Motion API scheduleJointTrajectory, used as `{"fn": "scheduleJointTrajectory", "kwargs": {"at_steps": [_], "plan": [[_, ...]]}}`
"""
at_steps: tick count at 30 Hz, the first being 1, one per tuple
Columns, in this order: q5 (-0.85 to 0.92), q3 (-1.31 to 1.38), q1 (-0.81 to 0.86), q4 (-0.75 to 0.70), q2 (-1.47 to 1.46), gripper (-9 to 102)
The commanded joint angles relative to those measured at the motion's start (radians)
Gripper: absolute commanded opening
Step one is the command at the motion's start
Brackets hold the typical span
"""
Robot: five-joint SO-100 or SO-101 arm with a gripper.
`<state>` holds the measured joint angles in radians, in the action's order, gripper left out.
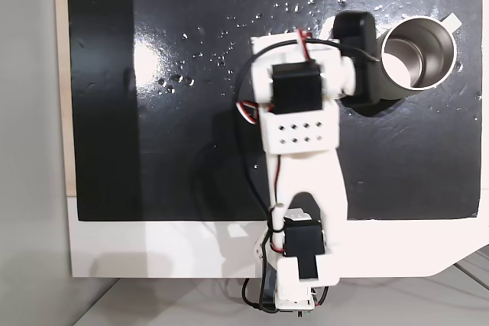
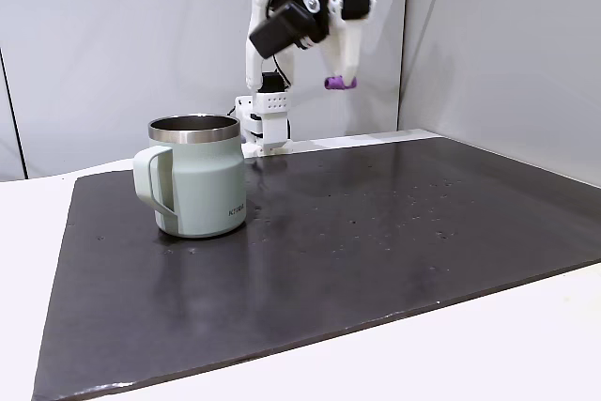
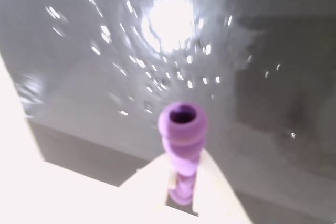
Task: Grasp a pengrip and put it in the cup.
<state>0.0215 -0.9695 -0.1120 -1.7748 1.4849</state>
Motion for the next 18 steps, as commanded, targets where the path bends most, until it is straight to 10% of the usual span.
{"fn": "scheduleJointTrajectory", "kwargs": {"at_steps": [1,18], "plan": [[0.107,0.000,0.143,-0.018,0.127,0],[0.476,0.028,0.569,0.199,0.147,0]]}}
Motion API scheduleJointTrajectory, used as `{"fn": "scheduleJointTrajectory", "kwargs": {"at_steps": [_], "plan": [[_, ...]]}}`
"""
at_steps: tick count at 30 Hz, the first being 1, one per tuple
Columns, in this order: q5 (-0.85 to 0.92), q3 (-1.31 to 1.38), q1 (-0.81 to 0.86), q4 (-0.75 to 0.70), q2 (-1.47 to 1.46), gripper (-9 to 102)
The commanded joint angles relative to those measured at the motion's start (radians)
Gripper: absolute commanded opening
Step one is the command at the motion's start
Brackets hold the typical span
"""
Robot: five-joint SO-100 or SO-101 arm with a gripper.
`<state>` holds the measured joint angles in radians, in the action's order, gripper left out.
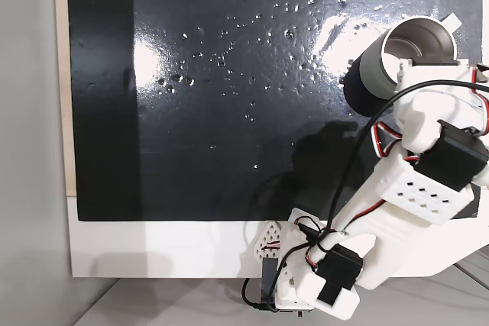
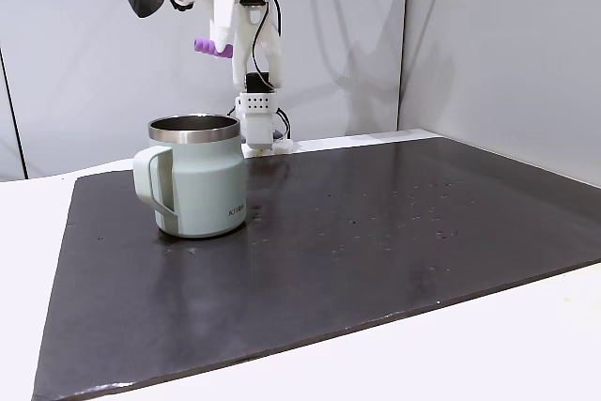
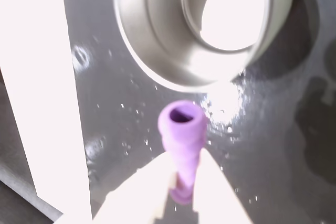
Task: Grasp a pengrip and put it in the cup.
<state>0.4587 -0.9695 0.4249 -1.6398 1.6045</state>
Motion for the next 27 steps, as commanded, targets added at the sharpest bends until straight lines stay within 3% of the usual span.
{"fn": "scheduleJointTrajectory", "kwargs": {"at_steps": [1,10,17,18,22,27], "plan": [[0.048,0.028,0.037,0.086,0.018,0],[0.083,0.038,0.046,0.221,-0.032,0],[0.086,0.017,0.023,0.224,-0.035,0],[0.086,0.014,0.020,0.222,-0.034,1],[0.098,0.000,0.011,0.206,-0.023,24],[0.103,-0.006,0.011,0.206,-0.017,24]]}}
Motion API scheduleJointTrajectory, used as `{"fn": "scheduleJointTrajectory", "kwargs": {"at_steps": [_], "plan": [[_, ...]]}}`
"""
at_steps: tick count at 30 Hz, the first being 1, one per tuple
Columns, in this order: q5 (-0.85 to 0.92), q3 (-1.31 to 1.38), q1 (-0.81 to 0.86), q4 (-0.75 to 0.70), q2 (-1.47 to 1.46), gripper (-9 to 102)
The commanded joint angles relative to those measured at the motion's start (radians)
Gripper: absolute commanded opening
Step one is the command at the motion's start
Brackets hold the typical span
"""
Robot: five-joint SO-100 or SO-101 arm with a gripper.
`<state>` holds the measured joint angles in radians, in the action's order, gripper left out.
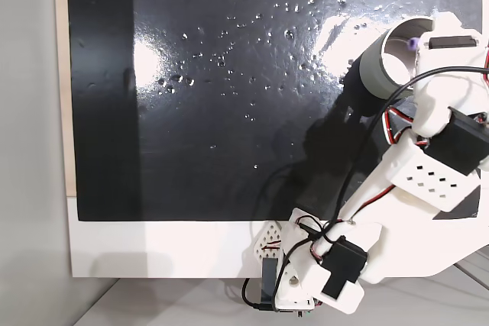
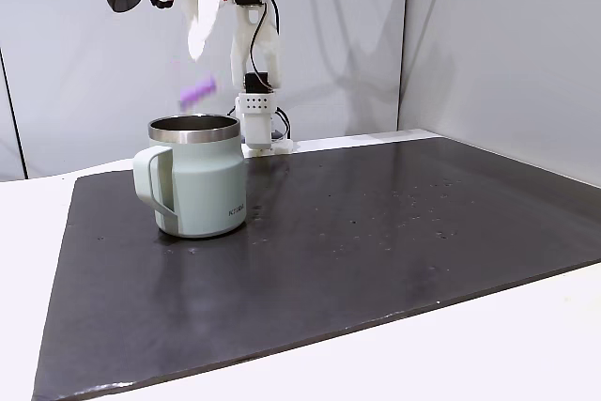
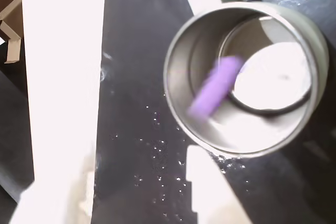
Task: Grasp a pengrip and put it in the cup.
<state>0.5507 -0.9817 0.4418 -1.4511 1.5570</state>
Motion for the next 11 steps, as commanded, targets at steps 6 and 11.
{"fn": "scheduleJointTrajectory", "kwargs": {"at_steps": [6,11], "plan": [[0.018,0.008,-0.006,0.017,0.035,24],[0.028,0.003,-0.002,0.017,0.035,24]]}}
